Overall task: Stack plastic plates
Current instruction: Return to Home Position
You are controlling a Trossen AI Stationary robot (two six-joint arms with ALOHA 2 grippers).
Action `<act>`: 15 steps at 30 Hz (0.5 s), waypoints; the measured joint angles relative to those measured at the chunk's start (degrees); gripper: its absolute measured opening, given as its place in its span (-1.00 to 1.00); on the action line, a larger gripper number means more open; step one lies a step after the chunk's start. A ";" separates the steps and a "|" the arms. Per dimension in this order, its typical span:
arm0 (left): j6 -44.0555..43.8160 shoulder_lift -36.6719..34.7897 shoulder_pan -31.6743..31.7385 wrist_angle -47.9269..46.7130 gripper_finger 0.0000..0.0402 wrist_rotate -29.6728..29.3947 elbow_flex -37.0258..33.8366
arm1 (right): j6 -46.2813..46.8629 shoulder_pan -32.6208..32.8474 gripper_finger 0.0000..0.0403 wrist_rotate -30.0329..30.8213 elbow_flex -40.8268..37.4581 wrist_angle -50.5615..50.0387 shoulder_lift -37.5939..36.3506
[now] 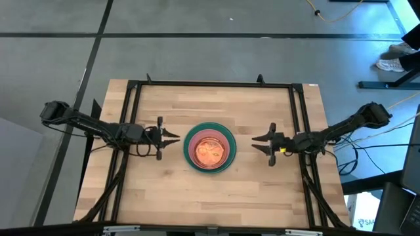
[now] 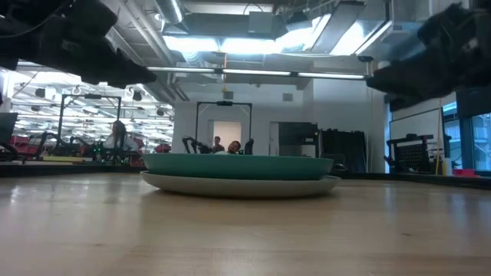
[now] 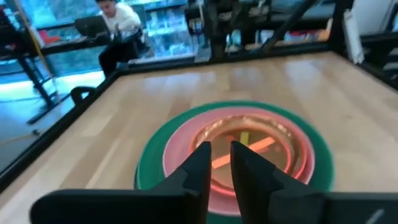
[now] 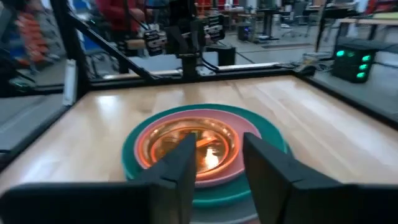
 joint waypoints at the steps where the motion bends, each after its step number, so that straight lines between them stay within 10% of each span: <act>1: -0.10 -1.24 0.61 0.00 -0.75 1.29 -0.43 | 0.47 -0.62 -0.46 -1.14 -0.84 0.05 -1.18; 9: -2.98 -14.19 4.47 -5.06 -0.88 5.74 -4.31 | 0.68 -1.57 -0.95 -4.62 -1.79 -4.38 -8.00; 15: -5.15 -25.01 4.87 -15.88 -0.94 5.82 -4.77 | 0.65 -1.57 -0.93 -4.79 -1.79 -6.38 -10.45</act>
